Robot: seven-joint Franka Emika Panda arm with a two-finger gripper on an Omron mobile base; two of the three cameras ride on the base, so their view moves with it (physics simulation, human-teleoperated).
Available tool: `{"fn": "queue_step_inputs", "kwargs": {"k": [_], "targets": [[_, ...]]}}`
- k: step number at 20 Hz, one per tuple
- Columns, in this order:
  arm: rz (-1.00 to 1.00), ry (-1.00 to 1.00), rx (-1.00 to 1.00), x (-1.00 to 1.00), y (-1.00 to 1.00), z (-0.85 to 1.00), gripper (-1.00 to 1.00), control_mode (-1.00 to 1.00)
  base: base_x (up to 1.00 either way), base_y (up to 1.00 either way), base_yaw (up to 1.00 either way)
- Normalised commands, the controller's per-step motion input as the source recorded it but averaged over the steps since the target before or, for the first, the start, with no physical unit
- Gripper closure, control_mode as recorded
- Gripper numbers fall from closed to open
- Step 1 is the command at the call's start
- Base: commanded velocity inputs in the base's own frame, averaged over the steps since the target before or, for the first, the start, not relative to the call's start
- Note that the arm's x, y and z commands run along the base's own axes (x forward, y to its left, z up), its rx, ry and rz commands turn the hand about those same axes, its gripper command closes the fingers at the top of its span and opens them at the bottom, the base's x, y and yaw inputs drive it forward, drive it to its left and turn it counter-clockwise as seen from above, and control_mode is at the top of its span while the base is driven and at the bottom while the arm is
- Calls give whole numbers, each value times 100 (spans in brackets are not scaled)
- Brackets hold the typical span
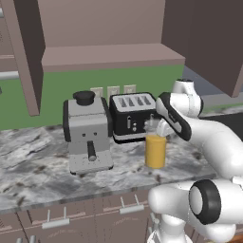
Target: There is a tray on the dining counter. Grab the cup, mug, and pitcher and place them on the tray. The pitcher may be placed next to the tray if it cannot fit the tray.
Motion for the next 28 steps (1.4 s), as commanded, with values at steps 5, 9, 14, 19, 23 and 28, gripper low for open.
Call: {"fn": "queue_step_inputs", "kwargs": {"k": [5, 9, 14, 19, 23, 28], "targets": [[-13, 0, 0, 0, 22, 22, 100, -100, 0, 0, 0], [-10, -1, 0, -8, 1, 45, 100, -100, 0, 0, 0], [-14, -1, -1, -14, 0, 36, 100, -100, 0, 0, 0], [-15, 0, 0, -9, 0, 33, 100, -100, 0, 0, 0], [-15, 0, 0, -4, 0, 42, 100, -100, 0, 0, 0], [-13, 0, 0, -7, 3, 33, 100, -100, 0, 0, 0]]}}
